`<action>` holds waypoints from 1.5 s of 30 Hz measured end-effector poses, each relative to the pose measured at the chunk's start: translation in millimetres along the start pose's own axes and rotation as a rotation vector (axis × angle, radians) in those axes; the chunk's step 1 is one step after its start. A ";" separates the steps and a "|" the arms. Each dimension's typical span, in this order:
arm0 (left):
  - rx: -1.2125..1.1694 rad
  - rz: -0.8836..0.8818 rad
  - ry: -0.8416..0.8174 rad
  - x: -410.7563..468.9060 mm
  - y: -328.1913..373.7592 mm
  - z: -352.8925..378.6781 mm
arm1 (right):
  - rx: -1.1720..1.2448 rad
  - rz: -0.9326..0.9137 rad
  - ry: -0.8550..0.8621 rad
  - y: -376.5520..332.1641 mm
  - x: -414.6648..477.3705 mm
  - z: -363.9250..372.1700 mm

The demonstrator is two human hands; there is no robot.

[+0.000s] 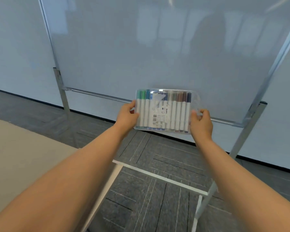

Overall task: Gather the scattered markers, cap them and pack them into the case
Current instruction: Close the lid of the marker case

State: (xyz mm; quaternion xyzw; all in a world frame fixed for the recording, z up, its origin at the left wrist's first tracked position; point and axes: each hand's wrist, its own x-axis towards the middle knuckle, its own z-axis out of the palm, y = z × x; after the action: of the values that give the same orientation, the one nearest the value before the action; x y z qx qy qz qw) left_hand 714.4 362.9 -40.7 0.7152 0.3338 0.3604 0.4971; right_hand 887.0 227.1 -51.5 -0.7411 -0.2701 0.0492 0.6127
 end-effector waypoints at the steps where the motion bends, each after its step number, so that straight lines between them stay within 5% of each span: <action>1: -0.013 -0.001 -0.007 8.3 0.0 4.9 | -0.026 -0.003 -0.018 1.5 6.7 0.4; 8: -0.087 -0.019 0.000 55.6 5.5 28.7 | -0.223 -0.056 0.026 7.5 47.5 12.8; 21: -0.188 0.010 -0.064 92.8 -5.7 43.3 | -0.205 -0.082 0.204 18.7 69.7 32.9; 45: 0.134 0.015 -0.217 80.9 -13.2 25.5 | -0.267 -0.077 0.138 20.0 58.1 40.7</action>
State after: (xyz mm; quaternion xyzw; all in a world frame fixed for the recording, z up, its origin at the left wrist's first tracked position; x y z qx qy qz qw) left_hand 776.2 422.2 -44.6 0.7841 0.2962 0.2614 0.4787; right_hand 926.7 287.7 -65.2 -0.8069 -0.2595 -0.0617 0.5270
